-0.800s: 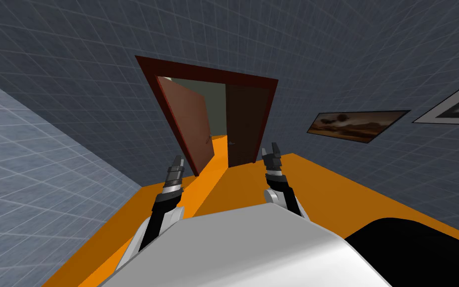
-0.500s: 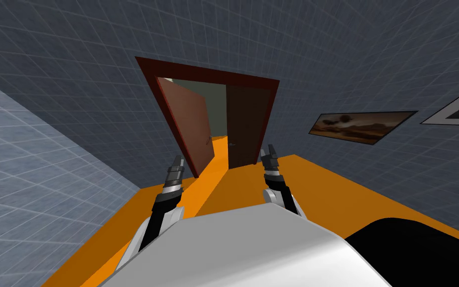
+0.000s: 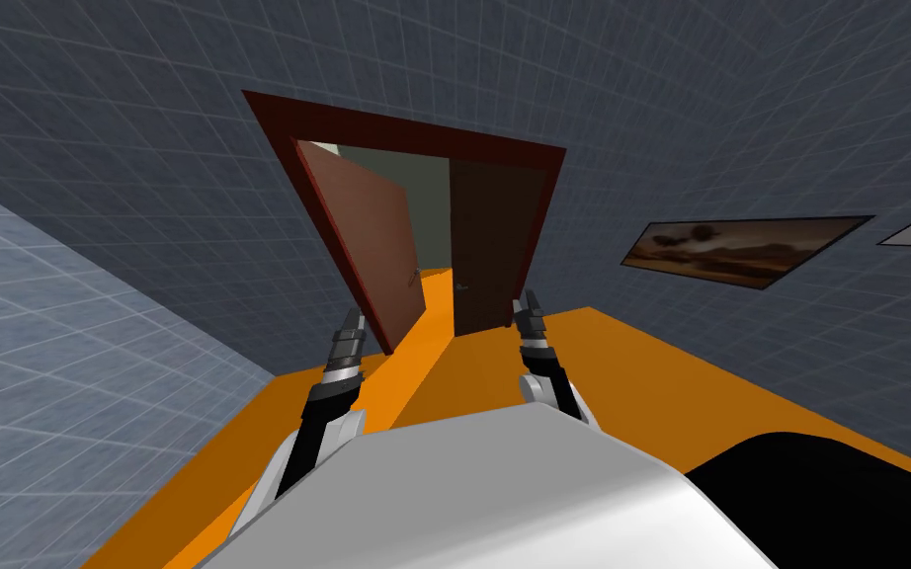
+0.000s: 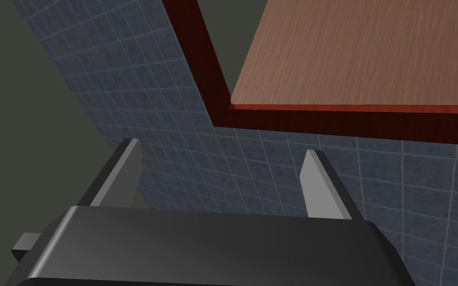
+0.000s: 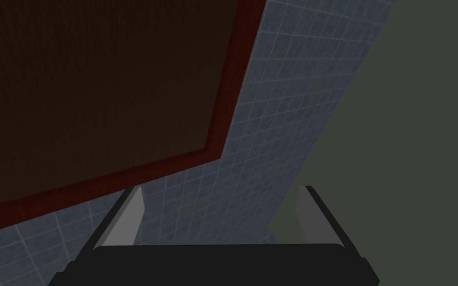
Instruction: Push the door open
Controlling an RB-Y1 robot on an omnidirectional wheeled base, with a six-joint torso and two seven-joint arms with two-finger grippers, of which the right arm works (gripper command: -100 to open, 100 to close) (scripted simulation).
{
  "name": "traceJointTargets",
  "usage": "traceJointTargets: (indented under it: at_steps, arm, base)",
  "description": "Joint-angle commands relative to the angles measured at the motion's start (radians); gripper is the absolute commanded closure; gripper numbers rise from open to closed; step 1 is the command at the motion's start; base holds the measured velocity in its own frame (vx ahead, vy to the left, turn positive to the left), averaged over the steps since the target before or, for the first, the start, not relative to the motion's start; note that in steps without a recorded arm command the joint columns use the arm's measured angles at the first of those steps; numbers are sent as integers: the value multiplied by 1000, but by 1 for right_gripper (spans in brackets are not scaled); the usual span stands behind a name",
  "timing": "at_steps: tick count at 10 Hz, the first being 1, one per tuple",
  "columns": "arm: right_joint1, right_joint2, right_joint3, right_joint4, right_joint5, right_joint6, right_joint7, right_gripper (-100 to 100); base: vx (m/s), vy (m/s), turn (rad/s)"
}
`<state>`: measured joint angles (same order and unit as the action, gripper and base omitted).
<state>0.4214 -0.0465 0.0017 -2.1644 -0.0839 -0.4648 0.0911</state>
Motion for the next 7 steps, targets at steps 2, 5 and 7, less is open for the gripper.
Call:
traceJointTargets:
  at_steps: [2,5,7]
  arm:
    - [-15,-6,1,55,3,-14,-1,-100]
    - [-36,-12,3,121,6,-27,-3,-100]
    - [-51,-16,3,171,8,-38,-4,-100]
  base:
    - [99,-11,18]
    - [92,-14,21]
    - [104,-15,18]
